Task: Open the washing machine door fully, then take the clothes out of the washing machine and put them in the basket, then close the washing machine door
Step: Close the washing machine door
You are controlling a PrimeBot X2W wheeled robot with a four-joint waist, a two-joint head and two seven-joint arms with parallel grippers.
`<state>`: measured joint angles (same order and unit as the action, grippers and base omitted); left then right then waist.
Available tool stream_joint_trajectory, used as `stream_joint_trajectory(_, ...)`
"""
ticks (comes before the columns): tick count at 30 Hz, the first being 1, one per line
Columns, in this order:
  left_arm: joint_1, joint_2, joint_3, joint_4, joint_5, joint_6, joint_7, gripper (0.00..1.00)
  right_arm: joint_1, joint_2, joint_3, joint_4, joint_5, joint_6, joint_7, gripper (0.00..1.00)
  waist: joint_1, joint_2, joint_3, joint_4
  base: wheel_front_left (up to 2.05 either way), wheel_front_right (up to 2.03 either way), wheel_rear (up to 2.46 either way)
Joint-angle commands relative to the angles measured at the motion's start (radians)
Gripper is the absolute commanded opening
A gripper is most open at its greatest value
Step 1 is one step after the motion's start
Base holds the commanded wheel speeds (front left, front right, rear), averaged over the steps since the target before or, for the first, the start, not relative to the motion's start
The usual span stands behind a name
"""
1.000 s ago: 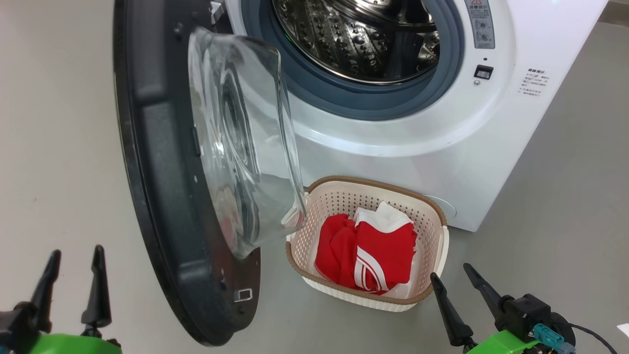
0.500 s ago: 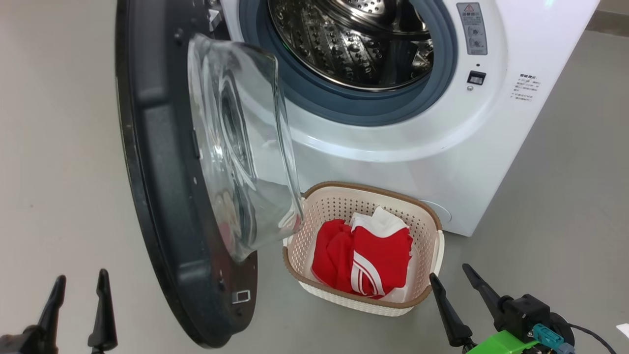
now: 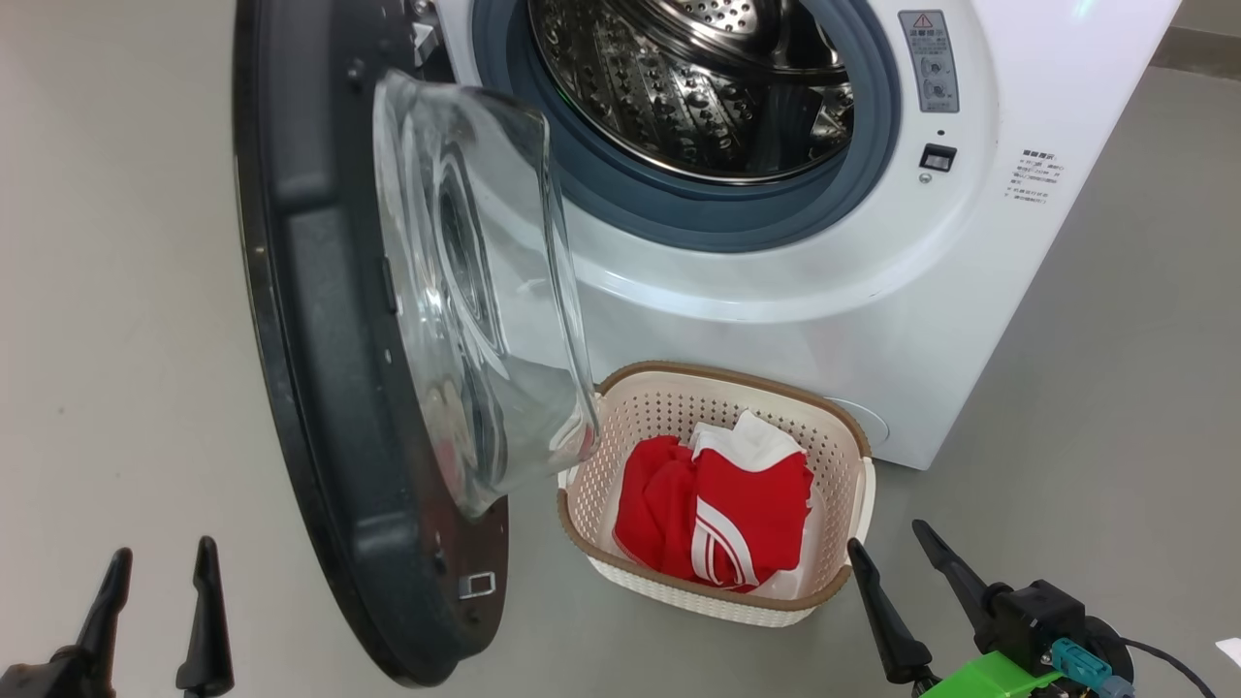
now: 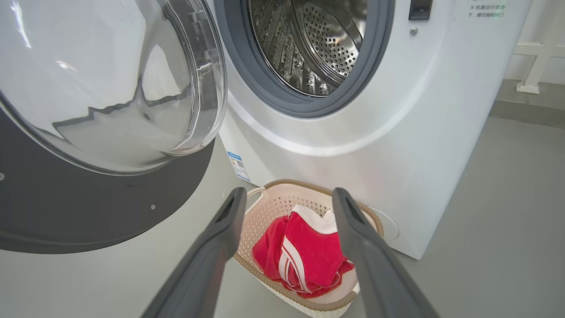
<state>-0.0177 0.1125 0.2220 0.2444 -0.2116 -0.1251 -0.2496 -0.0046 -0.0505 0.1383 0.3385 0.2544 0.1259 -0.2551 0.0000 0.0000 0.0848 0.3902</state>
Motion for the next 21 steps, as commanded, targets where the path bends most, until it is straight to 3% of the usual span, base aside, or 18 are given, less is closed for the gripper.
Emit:
stream_joint_trajectory(1,-0.009,0.024,0.033,-0.027,0.005,-0.006,-0.012,1.0,-0.01,0.0,0.023,-0.025,0.009,0.005,-0.007,1.0,0.0,0.0,-0.001,0.0,0.0,0.0,0.0)
stream_joint_trajectory(15,-0.006,0.036,0.021,-0.039,-0.001,-0.006,-0.012,1.0,-0.002,0.0,0.026,-0.026,0.019,0.005,-0.007,1.0,0.0,0.0,-0.014,0.003,0.0,0.0,0.0)
stream_joint_trajectory(16,-0.008,0.037,0.02,-0.041,-0.004,-0.006,-0.012,0.92,-0.002,0.0,0.026,-0.026,0.019,0.005,-0.007,1.0,0.0,0.0,-0.015,0.004,0.0,0.0,0.0)
stream_joint_trajectory(18,-0.013,0.041,0.019,-0.046,-0.013,-0.006,-0.012,0.49,-0.002,0.0,0.026,-0.026,0.021,0.005,-0.007,1.0,0.0,0.0,-0.016,0.006,0.0,0.0,0.0)
stream_joint_trajectory(19,-0.015,0.043,0.018,-0.048,-0.019,-0.006,-0.012,0.39,-0.002,0.0,0.026,-0.026,0.021,0.005,-0.007,1.0,0.0,0.0,-0.017,0.007,0.0,0.0,0.0)
stream_joint_trajectory(21,-0.02,0.049,0.018,-0.051,-0.03,-0.006,-0.012,0.0,-0.002,0.0,0.026,-0.027,0.023,0.005,-0.007,1.0,0.0,0.0,-0.019,0.008,0.0,0.0,0.0)
